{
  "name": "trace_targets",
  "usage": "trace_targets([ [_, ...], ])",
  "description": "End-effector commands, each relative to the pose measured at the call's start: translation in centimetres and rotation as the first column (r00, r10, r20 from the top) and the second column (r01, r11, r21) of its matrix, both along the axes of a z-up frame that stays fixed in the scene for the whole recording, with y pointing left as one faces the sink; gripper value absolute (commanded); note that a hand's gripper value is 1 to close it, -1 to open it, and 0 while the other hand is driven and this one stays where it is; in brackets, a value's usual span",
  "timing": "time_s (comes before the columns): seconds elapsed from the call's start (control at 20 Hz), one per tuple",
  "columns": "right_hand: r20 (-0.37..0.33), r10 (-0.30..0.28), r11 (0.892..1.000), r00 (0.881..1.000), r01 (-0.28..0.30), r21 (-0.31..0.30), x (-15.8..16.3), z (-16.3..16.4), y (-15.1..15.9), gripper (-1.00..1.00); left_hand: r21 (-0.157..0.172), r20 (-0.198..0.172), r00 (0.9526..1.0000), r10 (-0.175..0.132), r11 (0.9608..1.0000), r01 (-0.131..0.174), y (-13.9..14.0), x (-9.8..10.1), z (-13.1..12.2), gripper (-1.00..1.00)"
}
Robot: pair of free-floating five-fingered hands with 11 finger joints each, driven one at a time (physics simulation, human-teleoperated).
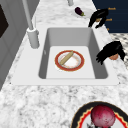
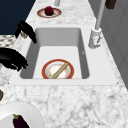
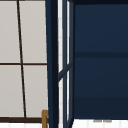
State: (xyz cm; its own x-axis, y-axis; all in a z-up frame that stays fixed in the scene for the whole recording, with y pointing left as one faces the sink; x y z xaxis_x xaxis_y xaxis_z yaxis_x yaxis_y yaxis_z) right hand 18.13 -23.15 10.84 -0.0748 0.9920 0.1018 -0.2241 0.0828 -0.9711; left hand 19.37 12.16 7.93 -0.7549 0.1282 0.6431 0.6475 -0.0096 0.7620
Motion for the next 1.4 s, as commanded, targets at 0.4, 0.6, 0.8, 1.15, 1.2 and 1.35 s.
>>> trace_targets([
  [0.4,0.0,0.0,1.0,1.0,0.0,0.0,0.0,0.0,0.0,0.0,0.076,0.299,0.9542,-0.021,0.9971,-0.002,-0.4,-5.2,2.5,1.0],
  [0.6,0.0,0.0,1.0,1.0,0.0,0.0,0.0,0.0,0.0,0.0,0.046,0.185,0.9827,-0.013,0.9989,0.004,0.2,-4.2,5.2,1.0],
  [0.8,0.0,0.0,1.0,1.0,0.0,0.0,0.0,0.0,0.0,0.0,0.059,0.184,0.9828,-0.021,0.9982,0.011,0.0,-5.0,7.3,1.0],
  [1.15,0.0,0.0,1.0,1.0,0.0,0.0,0.0,0.0,0.0,0.0,0.064,0.239,0.971,-0.008,0.9979,-0.007,2.0,-5.6,12.8,1.0],
  [1.2,0.0,0.0,1.0,1.0,0.0,0.0,0.0,0.0,0.0,0.0,0.066,0.229,0.9735,0.005,0.9976,-0.021,2.8,-5.4,13.6,1.0],
  [1.35,0.0,0.0,1.0,1.0,0.0,0.0,0.0,0.0,0.0,0.0,0.064,0.231,0.9727,0.02,0.9973,-0.036,5.1,-5.7,15.1,1.0],
])
